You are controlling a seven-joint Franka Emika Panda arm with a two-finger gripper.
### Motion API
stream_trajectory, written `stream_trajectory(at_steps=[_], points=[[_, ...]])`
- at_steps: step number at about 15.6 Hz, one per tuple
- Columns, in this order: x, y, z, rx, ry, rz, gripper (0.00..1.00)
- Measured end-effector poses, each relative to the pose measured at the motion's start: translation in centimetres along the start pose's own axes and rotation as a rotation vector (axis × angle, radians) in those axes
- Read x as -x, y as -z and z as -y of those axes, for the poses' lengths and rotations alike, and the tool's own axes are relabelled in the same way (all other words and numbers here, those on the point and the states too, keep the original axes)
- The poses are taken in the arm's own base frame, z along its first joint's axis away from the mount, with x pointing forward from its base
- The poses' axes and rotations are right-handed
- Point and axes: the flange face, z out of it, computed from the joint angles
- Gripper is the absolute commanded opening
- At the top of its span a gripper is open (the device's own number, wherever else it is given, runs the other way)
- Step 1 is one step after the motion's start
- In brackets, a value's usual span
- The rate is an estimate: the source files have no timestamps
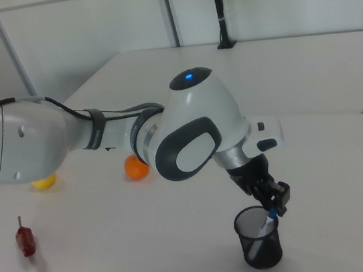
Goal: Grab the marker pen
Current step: 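Close the gripper on the blue-capped white marker in the cup, then lift the marker up out of the pen cup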
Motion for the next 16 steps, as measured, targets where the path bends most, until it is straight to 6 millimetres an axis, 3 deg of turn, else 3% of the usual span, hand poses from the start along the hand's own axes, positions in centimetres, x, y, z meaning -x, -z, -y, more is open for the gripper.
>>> stream_trajectory(at_steps=[2,3,10,13,16], points=[[0.0,-0.3,0.0,0.0,0.001,0.005,0.03],[0.0,-0.4,0.1,0.0,0.001,0.005,0.0],[-0.2,0.3,-0.1,0.002,0.0,-0.008,0.0],[-0.7,3.0,-0.6,0.003,-0.007,-0.051,0.0],[-1.3,8.3,-1.5,0.001,-0.021,-0.133,0.0]])
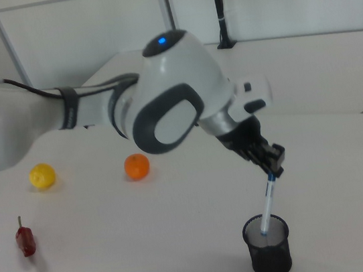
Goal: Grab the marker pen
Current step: 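Lift the marker up out of the pen cup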
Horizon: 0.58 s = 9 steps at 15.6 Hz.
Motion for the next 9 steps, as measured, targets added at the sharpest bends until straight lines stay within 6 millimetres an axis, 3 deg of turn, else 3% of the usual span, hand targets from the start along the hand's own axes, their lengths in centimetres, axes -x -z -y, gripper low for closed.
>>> stream_trajectory(at_steps=[5,7,9], points=[[-0.8,8.0,-0.1,-0.022,-0.004,-0.07,0.0],[-1.0,10.0,1.6,-0.044,0.02,-0.076,0.0],[-1.0,11.2,4.7,-0.08,0.062,-0.058,0.0]])
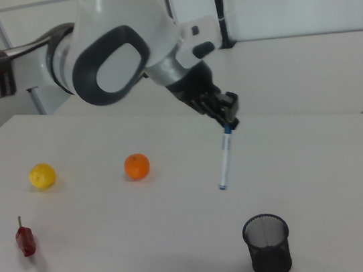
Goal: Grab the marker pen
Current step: 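Lift the marker up out of the pen cup, then carry the marker over the table beside the orange and lower it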
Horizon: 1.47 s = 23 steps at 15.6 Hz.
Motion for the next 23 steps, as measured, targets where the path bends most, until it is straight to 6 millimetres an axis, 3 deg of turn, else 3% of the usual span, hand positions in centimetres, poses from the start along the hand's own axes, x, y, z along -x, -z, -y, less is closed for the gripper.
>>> stream_trajectory(at_steps=[3,8,10,12,17,23], points=[[-0.2,1.1,6.3,-0.064,0.077,0.036,0.0],[0.5,2.6,18.8,-0.16,0.135,0.078,0.0],[1.6,2.5,23.7,-0.186,0.173,0.111,0.0],[2.7,1.5,27.2,-0.207,0.217,0.142,0.0],[5.2,-4.2,33.0,-0.234,0.302,0.254,0.0],[7.3,-9.9,36.7,-0.24,0.356,0.33,0.0]])
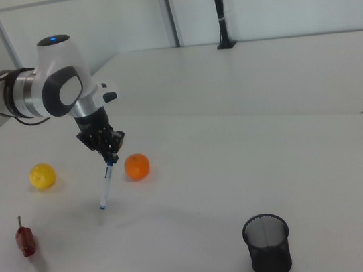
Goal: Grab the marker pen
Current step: 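Carry the marker over the table beside the orange and lower it, then open the gripper to lay the marker on the table, then rise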
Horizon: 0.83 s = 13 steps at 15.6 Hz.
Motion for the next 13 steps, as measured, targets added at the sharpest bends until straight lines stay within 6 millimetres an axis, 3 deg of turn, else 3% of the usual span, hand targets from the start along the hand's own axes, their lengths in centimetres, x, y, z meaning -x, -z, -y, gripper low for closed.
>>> stream_trajectory(at_steps=[5,7,9,11,13], points=[[-0.2,-4.4,1.1,0.043,0.058,0.059,0.02],[-0.2,-5.4,1.1,0.046,0.064,0.072,0.08],[-0.2,-5.6,1.1,0.046,0.064,0.07,0.33],[-0.4,-5.6,1.1,0.045,0.065,0.057,0.75],[-0.5,-5.5,1.1,0.044,0.065,0.049,0.88]])
